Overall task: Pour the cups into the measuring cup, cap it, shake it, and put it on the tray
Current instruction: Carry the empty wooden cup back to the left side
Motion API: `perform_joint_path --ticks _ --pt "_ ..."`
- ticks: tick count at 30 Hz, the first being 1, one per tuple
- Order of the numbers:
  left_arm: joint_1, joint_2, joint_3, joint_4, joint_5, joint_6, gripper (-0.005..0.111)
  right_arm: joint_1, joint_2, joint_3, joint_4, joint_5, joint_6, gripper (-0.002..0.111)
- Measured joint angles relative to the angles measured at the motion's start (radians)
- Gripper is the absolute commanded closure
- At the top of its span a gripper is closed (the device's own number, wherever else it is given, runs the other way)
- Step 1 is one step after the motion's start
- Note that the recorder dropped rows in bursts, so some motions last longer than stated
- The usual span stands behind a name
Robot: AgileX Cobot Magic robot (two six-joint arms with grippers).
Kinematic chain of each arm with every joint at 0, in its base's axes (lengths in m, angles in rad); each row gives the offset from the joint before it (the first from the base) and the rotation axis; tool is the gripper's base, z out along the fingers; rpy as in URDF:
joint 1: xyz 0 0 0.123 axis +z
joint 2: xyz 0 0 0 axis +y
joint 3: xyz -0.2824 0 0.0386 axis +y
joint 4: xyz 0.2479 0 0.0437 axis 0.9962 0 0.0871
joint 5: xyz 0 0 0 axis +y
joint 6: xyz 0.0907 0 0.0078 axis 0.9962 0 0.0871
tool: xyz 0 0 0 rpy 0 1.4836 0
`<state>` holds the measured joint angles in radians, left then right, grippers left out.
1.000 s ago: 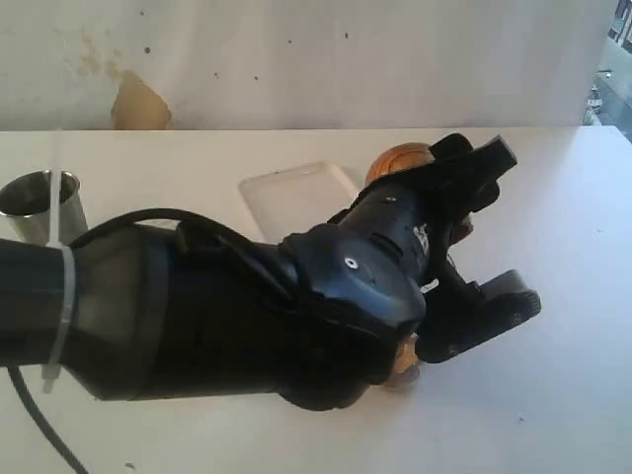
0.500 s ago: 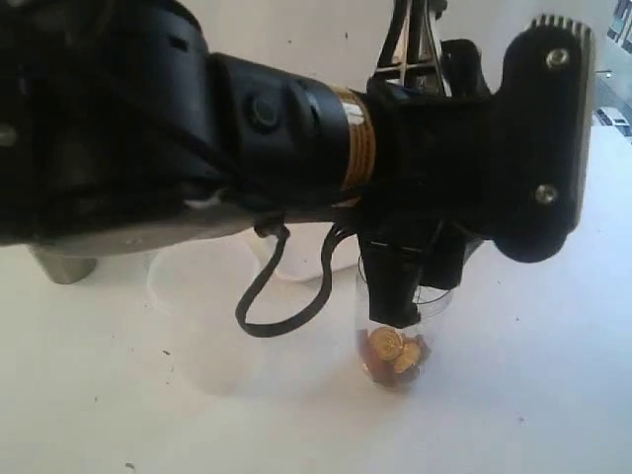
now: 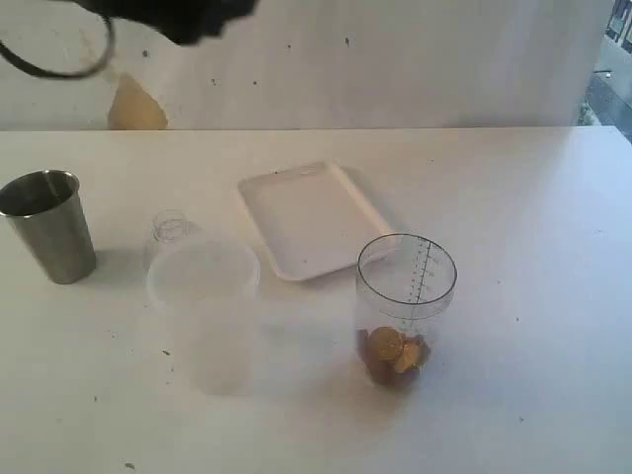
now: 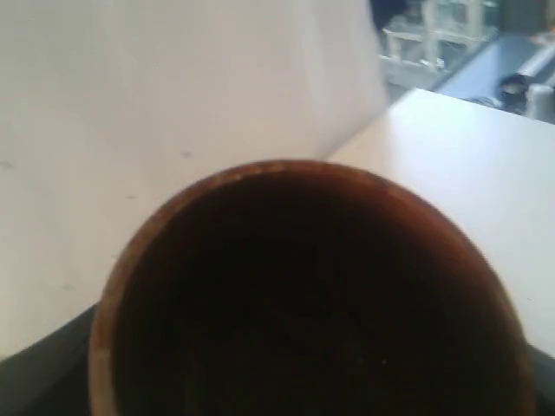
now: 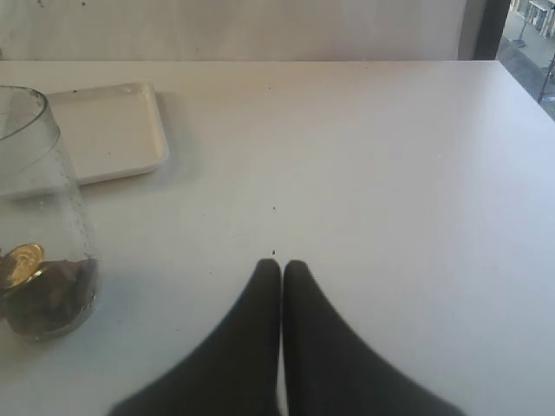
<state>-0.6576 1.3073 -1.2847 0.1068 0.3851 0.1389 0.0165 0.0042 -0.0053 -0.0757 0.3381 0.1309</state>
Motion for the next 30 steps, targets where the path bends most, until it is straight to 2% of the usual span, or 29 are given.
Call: perform_joint_path --ticks 3,4,5,6,7,8,12,14,19,24,30 --pt "0.131 -0.064 0.0 0.0 0.01 -0.014 0.107 0.0 0.0 0.0 0.0 0.0 0.0 0.108" --pt "0.223 -0.102 0.007 0.01 0.01 -0.022 0.107 0.0 0.0 0.0 0.0 0.0 0.0 0.108" --pt "0.279 -0.122 0.018 0.017 -0.002 -0.027 0.107 0.0 0.0 0.0 0.0 0.0 0.0 0.108" --pt "0.403 -0.156 0.053 0.037 -0.035 -0.049 0.107 0.0 0.0 0.0 0.0 0.0 0.0 0.108" --pt "0.472 -0.168 0.076 0.041 -0.059 -0.065 0.107 0.0 0.0 0.0 0.0 0.0 0.0 0.108" --pt "0.599 -0.177 0.126 0.049 -0.112 -0.102 0.107 0.0 0.0 0.0 0.0 0.0 0.0 0.108" --pt "0.847 -0.156 0.284 0.055 -0.26 -0.187 0.107 0.0 0.0 0.0 0.0 0.0 0.0 0.108" --pt "0.989 -0.081 0.455 0.055 -0.415 -0.221 0.107 0.0 0.0 0.0 0.0 0.0 0.0 0.108" --pt "1.087 0.127 0.625 0.06 -0.693 -0.292 0.107 0.0 0.0 0.0 0.0 0.0 0.0 0.108" --pt "1.093 0.341 0.649 0.134 -0.863 -0.402 0.107 0.0 0.0 0.0 0.0 0.0 0.0 0.108" --pt "1.093 0.504 0.649 0.187 -1.019 -0.456 0.107 0.0 0.0 0.0 0.0 0.0 0.0 0.108"
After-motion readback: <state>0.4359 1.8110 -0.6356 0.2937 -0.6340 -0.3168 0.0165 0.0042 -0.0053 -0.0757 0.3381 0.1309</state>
